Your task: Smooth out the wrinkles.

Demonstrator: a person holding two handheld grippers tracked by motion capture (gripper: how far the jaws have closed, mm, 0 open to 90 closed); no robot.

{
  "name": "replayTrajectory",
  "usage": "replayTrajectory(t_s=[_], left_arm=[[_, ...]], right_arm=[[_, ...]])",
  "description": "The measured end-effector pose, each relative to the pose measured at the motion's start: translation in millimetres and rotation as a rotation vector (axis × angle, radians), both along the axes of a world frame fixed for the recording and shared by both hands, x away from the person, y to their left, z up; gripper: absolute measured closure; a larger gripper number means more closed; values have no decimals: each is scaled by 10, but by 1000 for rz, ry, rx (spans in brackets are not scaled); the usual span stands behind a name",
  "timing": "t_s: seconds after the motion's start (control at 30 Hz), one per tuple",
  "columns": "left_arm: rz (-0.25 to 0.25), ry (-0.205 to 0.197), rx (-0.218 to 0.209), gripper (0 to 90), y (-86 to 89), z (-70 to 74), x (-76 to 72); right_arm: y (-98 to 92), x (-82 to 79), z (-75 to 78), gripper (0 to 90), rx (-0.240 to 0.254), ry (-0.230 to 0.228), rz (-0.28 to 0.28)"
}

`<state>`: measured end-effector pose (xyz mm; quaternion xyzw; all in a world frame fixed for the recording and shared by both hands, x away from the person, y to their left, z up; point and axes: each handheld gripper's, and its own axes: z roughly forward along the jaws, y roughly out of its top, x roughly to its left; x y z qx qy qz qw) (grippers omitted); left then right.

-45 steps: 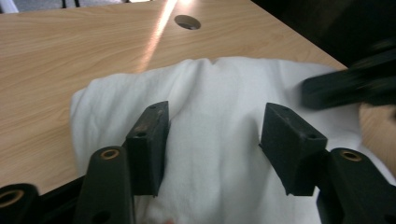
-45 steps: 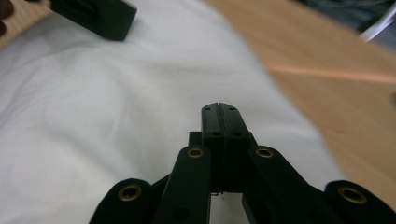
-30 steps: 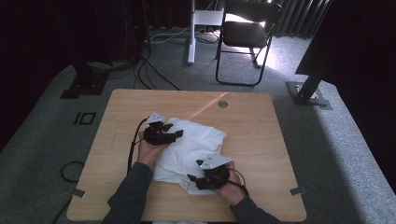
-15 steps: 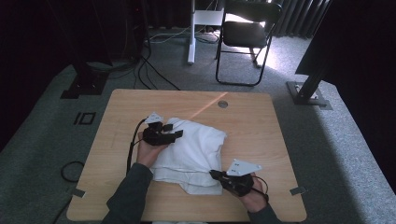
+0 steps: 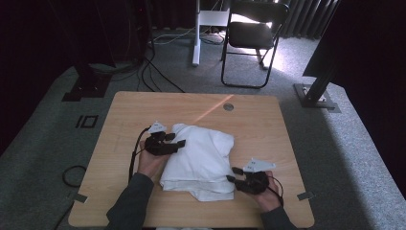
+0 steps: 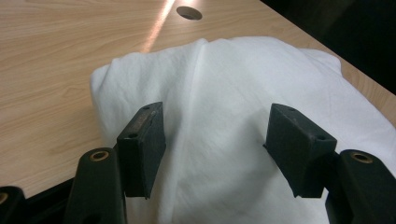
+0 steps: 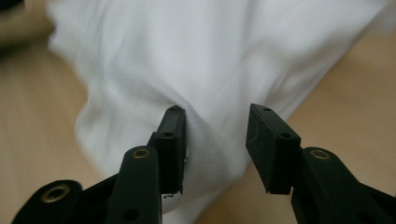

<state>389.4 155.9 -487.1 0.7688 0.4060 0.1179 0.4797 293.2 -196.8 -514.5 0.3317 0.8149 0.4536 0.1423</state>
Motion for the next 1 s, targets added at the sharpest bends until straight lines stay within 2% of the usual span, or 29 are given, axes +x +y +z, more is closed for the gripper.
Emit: replayTrajectory(t_s=[0.03, 0.1, 0.13, 0.17, 0.23, 0.3, 0.33, 0.37, 0.4, 0.5, 0.53, 0.57, 0.67, 0.7, 0.73, 0.77, 0.83, 0.9, 1.0], left_arm=[[0, -13, 1, 381, -5, 15, -8], [-9, -28, -5, 383, -23, 49, -11], [-12, -33, 1, 383, -37, 64, -9], [-15, -40, 9, 383, -55, 75, -5], [-31, -41, 11, 383, -95, 79, 0], [-38, -40, 25, 382, -129, 69, -1], [-39, -45, 50, 373, -162, 51, -12], [-40, -44, 54, 368, -169, 41, -14], [-41, -42, 54, 368, -169, 37, -11], [-37, -38, 51, 368, -162, 34, -6], [-36, -38, 49, 368, -164, 34, -9], [-36, -43, 54, 367, -171, 35, -26], [-34, -49, 65, 362, -178, 35, -53], [-38, -53, 67, 361, -173, 34, -86], [-38, -53, 67, 362, -173, 34, -86], [-39, -56, 67, 362, -156, 26, -118], [-41, -55, 67, 362, -147, 18, -138], [-37, -62, 72, 361, -140, 1, -200], [-41, -70, 73, 356, -137, -7, -257]], right_arm=[[9, 68, 61, 575, 17, -21, -18], [52, 230, 158, 587, 19, -55, -67], [69, 324, 191, 587, 24, -58, -94], [78, 426, 205, 577, 29, -56, -126], [83, 609, 198, 552, 42, -19, -180], [81, 670, 183, 542, 46, -11, -196], [30, 702, 187, 520, 88, 5, -202], [17, 688, 196, 516, 106, 4, -186], [-5, 638, 233, 509, 120, 1, -138], [-13, 602, 259, 507, 111, -5, -114], [-55, 475, 323, 579, 107, -12, -56], [-105, 370, 354, 624, 106, -19, -27], [-153, 280, 375, 621, 103, -24, -11], [-219, 173, 397, 592, 124, -34, 7], [-219, 173, 397, 592, 124, -34, 7], [-289, 85, 417, 561, 142, -41, 16], [-335, 37, 429, 548, 150, -46, 15], [-477, -78, 463, 523, 176, -65, 9], [-577, -122, 490, 508, 190, -77, -5]])
